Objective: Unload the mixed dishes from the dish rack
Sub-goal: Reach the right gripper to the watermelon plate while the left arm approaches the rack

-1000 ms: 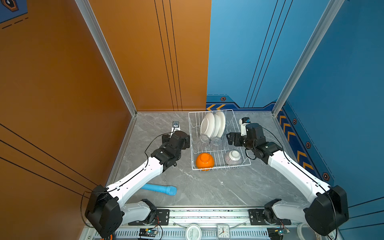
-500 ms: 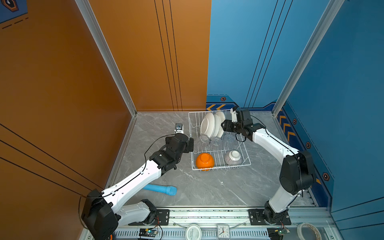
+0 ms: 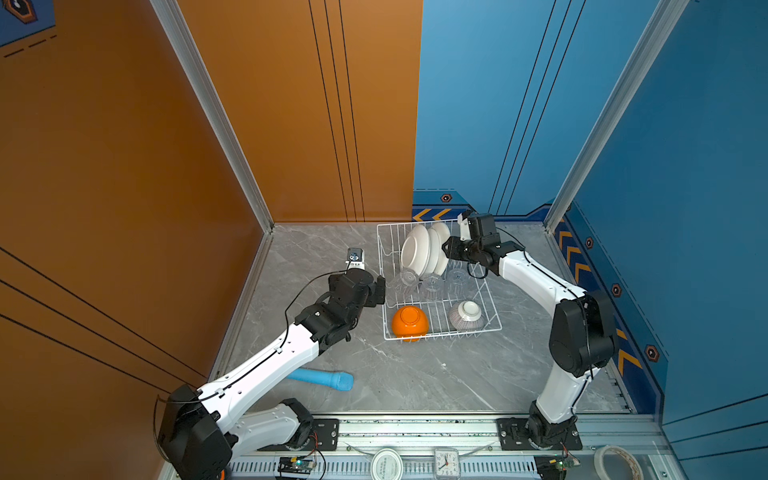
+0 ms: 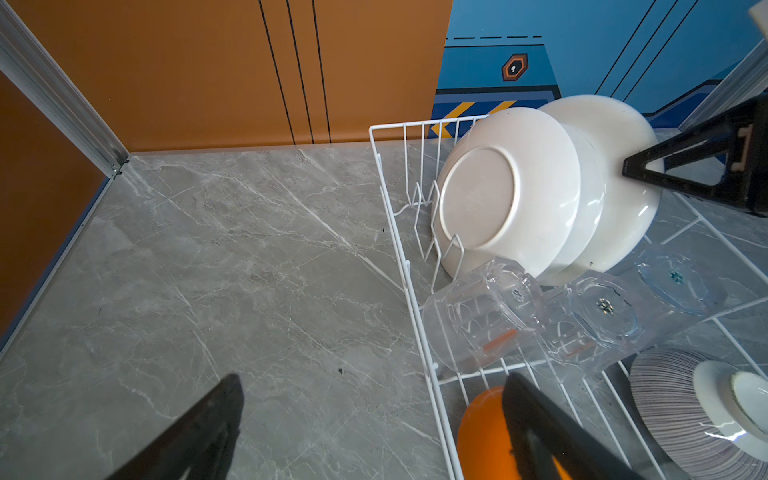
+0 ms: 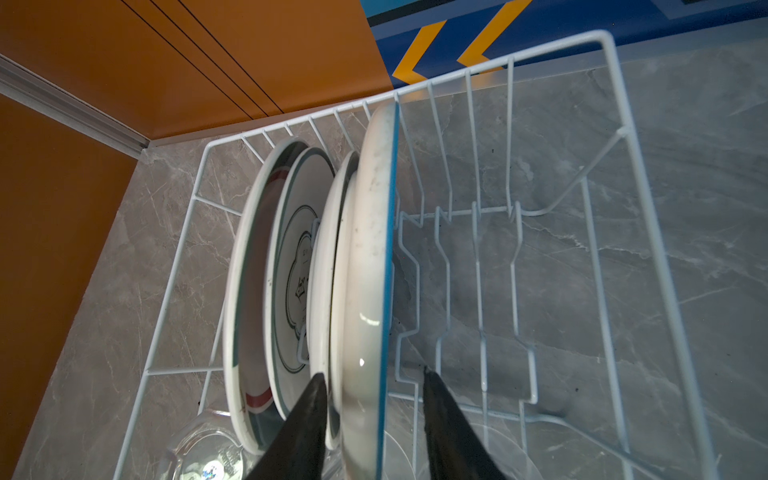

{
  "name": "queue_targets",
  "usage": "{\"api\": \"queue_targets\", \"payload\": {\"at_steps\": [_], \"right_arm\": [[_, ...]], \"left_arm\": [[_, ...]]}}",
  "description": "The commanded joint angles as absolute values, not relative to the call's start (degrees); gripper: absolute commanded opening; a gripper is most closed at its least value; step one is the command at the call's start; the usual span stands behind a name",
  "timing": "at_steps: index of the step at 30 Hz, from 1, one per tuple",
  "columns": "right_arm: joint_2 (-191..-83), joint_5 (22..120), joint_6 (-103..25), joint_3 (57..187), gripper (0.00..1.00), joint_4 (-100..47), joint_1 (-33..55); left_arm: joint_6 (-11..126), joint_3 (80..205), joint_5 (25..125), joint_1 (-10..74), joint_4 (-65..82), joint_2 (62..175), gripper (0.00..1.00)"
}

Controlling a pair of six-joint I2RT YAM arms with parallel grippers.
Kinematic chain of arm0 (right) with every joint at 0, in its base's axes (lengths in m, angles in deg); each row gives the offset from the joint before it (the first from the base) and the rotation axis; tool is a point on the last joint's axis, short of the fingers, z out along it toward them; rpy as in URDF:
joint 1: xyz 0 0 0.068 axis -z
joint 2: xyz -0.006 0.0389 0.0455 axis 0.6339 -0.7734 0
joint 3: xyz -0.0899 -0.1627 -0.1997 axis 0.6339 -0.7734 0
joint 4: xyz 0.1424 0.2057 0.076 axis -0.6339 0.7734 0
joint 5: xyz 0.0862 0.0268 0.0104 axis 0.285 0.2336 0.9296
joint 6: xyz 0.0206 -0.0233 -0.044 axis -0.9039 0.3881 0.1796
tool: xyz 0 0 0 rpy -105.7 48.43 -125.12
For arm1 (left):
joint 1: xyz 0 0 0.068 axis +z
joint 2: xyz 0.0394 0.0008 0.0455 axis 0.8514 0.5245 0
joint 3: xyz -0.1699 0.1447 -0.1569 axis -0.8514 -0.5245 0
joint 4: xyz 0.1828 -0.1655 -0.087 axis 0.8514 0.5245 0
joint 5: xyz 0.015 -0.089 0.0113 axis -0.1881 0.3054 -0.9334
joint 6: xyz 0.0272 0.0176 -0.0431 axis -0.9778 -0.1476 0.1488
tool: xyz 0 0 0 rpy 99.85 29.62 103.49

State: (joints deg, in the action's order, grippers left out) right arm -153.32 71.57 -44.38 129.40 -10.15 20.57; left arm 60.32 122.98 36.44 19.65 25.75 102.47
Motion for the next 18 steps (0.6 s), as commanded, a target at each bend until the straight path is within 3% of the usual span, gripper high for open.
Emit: {"api": "queue_targets", "payload": {"at_steps": [1,13,18], "right_arm": [[-154.57,71.9,-44.61,131.9,0.4,-7.83,20.65],[-156.86,71.56,-44.43,135.14,0.4,-6.11,20.36],[-158.35,71.64,-44.73,136.92,0.24,-4.74,20.34]], "left_arm": [[60.69,122.78,36.71,18.91,24.58,102.81,0.98],[59.51,122.07,34.45,17.65,24.41,102.54,0.98],[59.01,121.91,33.59,17.3,24.41,102.28,0.98]]}}
